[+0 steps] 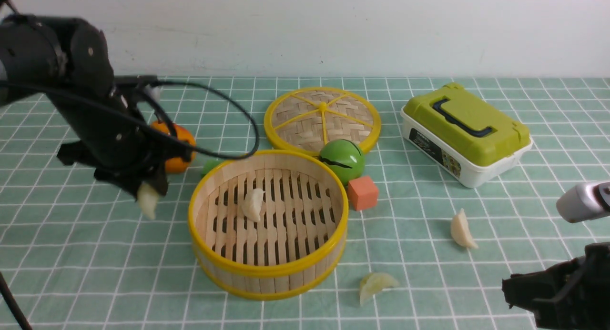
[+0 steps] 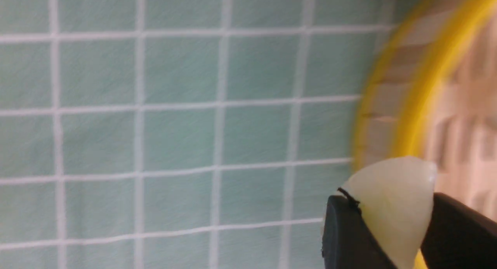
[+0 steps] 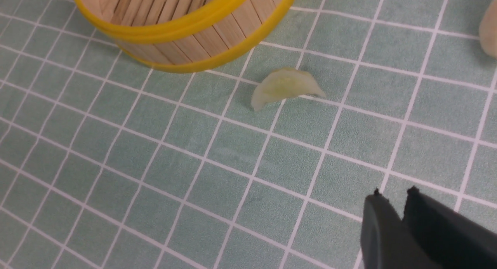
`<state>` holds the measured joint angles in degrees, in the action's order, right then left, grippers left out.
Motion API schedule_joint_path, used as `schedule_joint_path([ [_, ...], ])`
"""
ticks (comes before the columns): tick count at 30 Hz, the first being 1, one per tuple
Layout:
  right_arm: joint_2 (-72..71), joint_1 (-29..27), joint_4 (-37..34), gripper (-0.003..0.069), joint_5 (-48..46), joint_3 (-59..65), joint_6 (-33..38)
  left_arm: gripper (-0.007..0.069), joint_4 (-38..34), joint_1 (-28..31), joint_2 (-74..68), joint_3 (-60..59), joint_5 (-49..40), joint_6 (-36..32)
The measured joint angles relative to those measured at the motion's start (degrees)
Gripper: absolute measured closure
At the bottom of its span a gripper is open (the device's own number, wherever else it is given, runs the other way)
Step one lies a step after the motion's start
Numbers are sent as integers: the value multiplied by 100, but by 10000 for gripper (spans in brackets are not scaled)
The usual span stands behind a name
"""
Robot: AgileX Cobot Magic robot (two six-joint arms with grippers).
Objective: Put the dumplings into the steamer on the table with the blue tablecloth.
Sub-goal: 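Place the dumpling into the bamboo steamer basket with the left gripper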
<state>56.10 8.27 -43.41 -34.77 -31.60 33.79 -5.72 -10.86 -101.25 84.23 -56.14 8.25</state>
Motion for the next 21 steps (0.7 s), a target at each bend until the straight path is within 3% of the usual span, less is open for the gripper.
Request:
schedule_joint_path([
  [5, 0, 0, -6, 564, 18, 0, 0, 386, -741, -768, -43, 257, 711, 51],
  [8, 0, 0, -6, 564, 18, 0, 0, 386, -791, -1263, -335, 263, 1331, 244],
  [16, 0, 0, -6, 564, 18, 0, 0, 386, 131, -1788, -1352, 281, 2261, 1366],
  [21, 0, 0, -6, 564, 18, 0, 0, 386, 330, -1836, -1442, 319, 2385, 1476],
])
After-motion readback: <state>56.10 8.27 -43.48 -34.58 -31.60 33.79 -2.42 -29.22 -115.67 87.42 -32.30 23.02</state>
